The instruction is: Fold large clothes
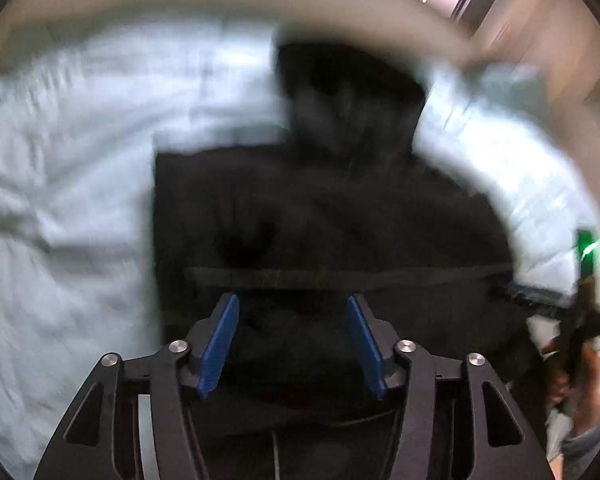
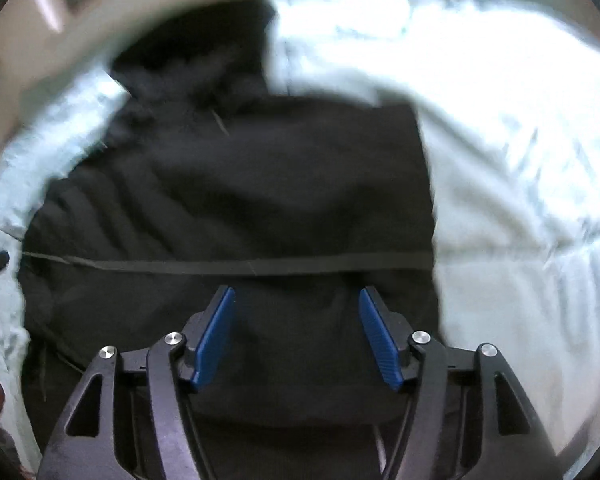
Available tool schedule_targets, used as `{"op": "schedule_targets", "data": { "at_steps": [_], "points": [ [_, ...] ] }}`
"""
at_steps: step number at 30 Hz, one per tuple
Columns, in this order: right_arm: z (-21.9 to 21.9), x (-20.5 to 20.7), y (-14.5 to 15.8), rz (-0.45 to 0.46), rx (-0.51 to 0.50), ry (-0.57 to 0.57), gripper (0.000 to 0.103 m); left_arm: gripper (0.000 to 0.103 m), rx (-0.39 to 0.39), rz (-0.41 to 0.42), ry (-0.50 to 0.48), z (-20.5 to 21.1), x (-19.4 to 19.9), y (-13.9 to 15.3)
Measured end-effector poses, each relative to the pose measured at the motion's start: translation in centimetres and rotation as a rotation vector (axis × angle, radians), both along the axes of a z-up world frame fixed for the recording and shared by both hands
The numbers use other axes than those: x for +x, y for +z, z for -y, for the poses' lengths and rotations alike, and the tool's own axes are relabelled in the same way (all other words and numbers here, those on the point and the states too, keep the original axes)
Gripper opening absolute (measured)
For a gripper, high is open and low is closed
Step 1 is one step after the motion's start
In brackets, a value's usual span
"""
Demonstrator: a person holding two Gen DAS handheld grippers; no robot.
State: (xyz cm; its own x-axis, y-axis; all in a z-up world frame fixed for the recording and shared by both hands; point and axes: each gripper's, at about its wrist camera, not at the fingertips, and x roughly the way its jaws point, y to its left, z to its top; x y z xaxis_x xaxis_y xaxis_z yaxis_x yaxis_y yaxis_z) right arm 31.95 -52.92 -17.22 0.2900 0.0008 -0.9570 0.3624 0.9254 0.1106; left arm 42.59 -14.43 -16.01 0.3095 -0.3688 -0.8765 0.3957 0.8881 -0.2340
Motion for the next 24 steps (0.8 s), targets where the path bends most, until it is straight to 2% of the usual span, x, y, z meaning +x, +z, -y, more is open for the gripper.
{"op": "schedule_targets", "data": {
  "at_steps": [1,2,3,5,7,12,18,21,24],
  "points": [
    [0.1,0.0,-0.5,-0.009,0.020,-0.014,0.068,0.044,0.062,-0.032,0.007,0.4,0.1,-1.7],
    [0.1,-0.1,-0.4,-0.008,0.028,-0.022,0.068,0.043,0.096,-0.025,0.005,0.8,0.0,-2.4],
    [0.0,-0.1,0.3,-0.018,0.028,-0.018,0.068,0.044,0.115,0.004,-0.002,1.1,-0.4,-1.9],
    [0.1,-0.7,2.0,-0.003,0.058,-0.011,0.068,0.044,0.139,0.039,-0.013,1.4,-1.3,0.3],
    [0.2,-2.2,4.3,0.032,0.106,0.002,0.068,0.044,0.125,0.076,-0.022,1.1,-2.1,2.4],
    [1.1,-7.0,9.7,0.074,0.049,0.028,0.068,0.044,0.141,0.167,-0.019,-1.3,-6.3,8.7],
    [4.6,-12.0,12.9,0.049,0.070,-0.016,0.068,0.045,0.177,0.145,0.003,-5.1,-11.0,11.8],
    [6.4,-12.8,15.0,0.062,0.067,-0.039,0.068,0.045,0.229,0.154,-0.001,-5.3,-11.8,12.9],
    [8.2,-12.2,16.4,0.090,0.073,-0.078,0.068,0.045,0.228,0.177,-0.019,-4.9,-11.4,14.5]
  ]
}}
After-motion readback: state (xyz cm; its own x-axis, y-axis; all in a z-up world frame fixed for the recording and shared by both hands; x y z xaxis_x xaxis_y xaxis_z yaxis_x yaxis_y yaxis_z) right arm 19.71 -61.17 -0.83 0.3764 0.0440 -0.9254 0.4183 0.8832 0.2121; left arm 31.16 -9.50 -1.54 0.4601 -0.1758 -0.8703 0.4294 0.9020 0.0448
